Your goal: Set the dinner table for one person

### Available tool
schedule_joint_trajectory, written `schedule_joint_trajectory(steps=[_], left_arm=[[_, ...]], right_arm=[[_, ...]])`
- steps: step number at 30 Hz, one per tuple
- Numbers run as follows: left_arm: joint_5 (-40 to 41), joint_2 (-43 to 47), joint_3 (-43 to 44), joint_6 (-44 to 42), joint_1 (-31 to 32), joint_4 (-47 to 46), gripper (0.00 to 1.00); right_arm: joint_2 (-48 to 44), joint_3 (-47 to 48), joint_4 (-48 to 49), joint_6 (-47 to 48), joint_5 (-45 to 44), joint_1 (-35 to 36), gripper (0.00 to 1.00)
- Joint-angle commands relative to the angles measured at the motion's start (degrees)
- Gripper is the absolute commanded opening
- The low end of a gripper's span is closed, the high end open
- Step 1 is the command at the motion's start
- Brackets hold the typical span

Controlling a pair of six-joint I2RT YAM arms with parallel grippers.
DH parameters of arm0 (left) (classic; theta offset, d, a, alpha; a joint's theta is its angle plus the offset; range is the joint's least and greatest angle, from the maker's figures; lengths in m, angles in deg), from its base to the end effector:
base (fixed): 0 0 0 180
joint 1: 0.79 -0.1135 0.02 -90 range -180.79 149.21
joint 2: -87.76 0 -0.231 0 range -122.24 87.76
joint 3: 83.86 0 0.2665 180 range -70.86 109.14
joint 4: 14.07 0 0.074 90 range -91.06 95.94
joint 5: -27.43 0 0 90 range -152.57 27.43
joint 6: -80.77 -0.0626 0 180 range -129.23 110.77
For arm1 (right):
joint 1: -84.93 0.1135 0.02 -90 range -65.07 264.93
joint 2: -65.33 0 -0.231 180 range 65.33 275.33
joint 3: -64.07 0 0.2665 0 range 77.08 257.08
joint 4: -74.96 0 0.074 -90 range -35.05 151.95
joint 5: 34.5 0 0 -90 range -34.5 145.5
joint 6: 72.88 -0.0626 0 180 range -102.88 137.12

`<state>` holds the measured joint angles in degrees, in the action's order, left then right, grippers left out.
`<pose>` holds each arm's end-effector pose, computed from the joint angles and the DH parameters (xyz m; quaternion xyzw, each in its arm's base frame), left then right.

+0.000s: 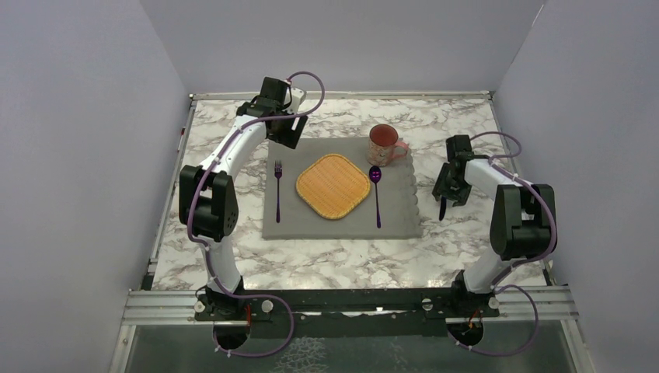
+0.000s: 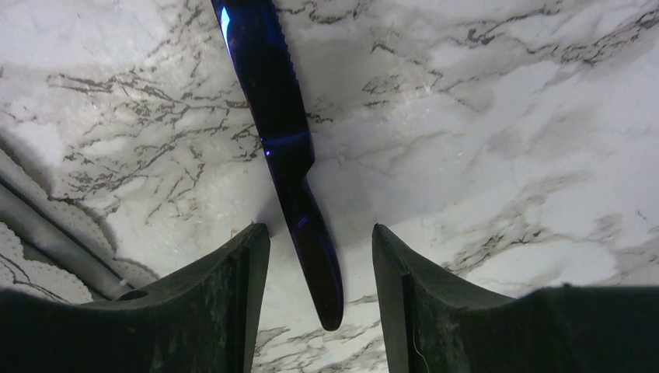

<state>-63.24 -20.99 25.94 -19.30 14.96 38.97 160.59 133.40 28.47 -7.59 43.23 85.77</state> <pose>0.4279 -0.1214 0.2295 0.2131 0.9211 -0.0217 0.3250 0.3218 -0.0086 0.0981 0.2192 0.9580 -0.0694 0.1715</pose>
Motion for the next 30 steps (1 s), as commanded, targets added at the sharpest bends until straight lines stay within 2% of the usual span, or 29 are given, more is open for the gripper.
schedule_joint_trajectory(steps=[1,9,18,22,25,30], left_arm=[[-0.6,2.8,-0.7,1.2,-0.5,-1.4,0.82],[-0.2,2.6,-0.8,1.7,-1.1,-1.4,0.83],[-0.1,2.3,-1.0,2.1,-1.2,-1.4,0.83],[-0.4,2.0,-0.7,2.2,-1.2,-1.4,0.82],[-0.4,2.1,-0.5,2.0,-1.2,-1.4,0.82],[-0.4,2.0,-0.3,1.7,-1.2,-1.4,0.82]], right_arm=[[1.8,1.8,2.1,1.9,0.9,-0.6,0.55],[2.6,1.7,2.7,2.3,2.8,-0.6,0.51],[3.5,1.6,0.3,3.2,3.3,-0.6,0.41],[3.3,1.3,-1.0,2.4,2.2,-0.6,0.28],[2.9,0.7,-1.7,1.4,1.4,-0.6,0.26],[0.9,-0.3,-3.2,-0.1,-0.1,-0.6,0.06]])
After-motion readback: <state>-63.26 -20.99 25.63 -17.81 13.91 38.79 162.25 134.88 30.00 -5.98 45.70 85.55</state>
